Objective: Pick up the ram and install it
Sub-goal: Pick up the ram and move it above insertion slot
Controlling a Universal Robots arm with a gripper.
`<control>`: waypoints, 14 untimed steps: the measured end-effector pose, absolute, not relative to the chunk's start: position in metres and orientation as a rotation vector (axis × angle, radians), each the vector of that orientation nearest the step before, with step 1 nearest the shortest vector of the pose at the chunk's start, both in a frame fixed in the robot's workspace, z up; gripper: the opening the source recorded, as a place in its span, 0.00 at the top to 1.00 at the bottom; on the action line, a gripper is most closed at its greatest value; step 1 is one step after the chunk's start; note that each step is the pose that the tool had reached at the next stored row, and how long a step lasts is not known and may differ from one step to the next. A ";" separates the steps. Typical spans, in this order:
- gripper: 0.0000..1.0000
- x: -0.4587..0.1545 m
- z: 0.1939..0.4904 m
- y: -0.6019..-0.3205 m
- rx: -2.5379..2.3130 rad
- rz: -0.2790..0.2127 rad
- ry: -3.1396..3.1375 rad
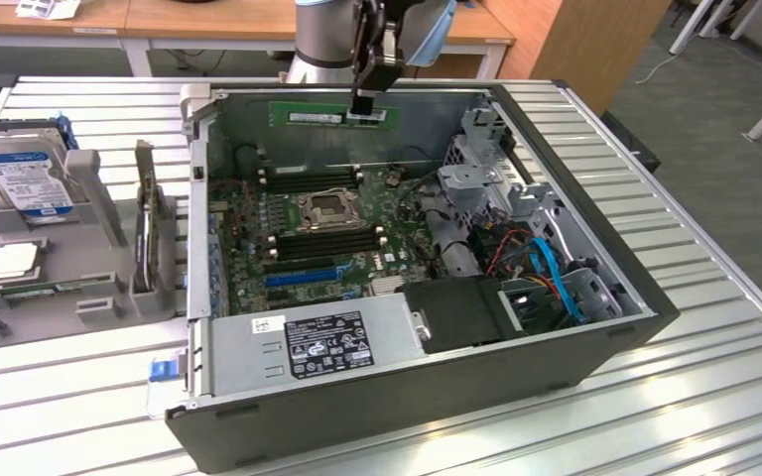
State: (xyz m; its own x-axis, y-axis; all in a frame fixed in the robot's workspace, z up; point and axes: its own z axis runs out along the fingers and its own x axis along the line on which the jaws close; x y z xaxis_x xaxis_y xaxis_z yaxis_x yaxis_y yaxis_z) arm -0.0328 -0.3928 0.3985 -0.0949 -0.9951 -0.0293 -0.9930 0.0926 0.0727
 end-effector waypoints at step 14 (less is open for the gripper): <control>0.88 -0.032 0.395 -0.393 2.153 -0.114 -2.246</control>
State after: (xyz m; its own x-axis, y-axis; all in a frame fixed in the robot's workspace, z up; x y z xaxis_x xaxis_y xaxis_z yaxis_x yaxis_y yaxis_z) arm -0.0324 -0.3928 0.3953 -0.0435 -0.9986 -0.0300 -0.9965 0.0412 0.0727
